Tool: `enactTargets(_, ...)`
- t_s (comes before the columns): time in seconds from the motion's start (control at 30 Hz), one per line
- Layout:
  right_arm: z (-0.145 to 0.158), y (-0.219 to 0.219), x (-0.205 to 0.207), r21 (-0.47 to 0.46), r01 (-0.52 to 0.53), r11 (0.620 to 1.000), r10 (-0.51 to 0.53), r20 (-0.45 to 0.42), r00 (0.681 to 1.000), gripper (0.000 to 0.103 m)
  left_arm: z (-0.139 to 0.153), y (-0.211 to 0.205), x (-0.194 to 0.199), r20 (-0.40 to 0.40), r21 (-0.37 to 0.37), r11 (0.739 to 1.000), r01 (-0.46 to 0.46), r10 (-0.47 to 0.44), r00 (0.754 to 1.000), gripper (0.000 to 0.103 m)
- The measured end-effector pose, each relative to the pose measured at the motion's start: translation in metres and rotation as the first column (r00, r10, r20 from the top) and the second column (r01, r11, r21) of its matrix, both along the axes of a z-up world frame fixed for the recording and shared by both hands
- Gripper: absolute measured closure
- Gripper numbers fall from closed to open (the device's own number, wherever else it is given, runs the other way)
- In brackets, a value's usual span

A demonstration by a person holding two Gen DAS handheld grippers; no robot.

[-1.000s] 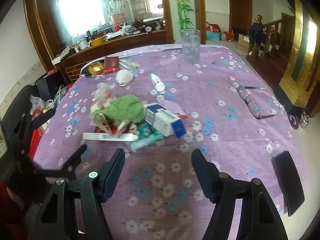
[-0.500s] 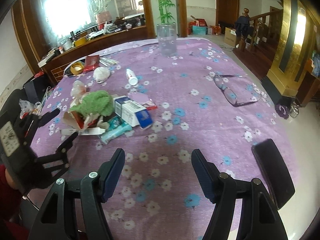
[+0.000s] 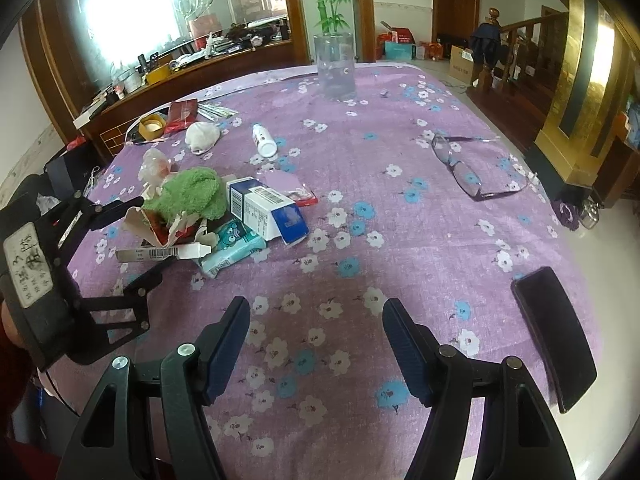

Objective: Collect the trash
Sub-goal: 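Lower the left tool onto the red-and-white paper cup and close it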

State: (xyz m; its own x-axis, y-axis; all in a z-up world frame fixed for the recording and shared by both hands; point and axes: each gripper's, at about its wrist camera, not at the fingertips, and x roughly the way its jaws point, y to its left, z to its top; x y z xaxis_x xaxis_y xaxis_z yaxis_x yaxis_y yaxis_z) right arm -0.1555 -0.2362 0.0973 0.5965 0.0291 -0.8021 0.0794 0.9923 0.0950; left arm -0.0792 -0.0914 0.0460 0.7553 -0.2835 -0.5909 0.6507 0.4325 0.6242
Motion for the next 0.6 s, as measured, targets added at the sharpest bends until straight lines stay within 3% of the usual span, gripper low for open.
enactTargets(0.13,-0.003,-0.006,-0.003,0.01,0.026,1.0,-0.026,-0.006,1.0,0.03,0.002,0.001,-0.006,0.005,-0.014,1.0,-0.019,0.019,1.0,0.059)
enactTargets(0.2,-0.004,-0.008,-0.003,0.015,0.037,0.999,-0.037,-0.009,0.999,0.03,0.001,0.005,-0.015,0.009,-0.021,0.999,-0.039,0.04,0.999,0.086)
enactTargets(0.47,-0.006,0.001,0.001,0.03,0.013,0.999,-0.012,-0.018,1.0,0.03,-0.009,0.01,-0.037,-0.064,-0.065,0.992,-0.104,0.1,0.993,0.086)
enactTargets(0.6,-0.007,0.009,0.008,0.066,-0.014,0.998,0.016,-0.029,0.999,0.03,-0.002,0.012,-0.039,-0.091,-0.126,0.982,-0.137,0.126,0.988,0.087)
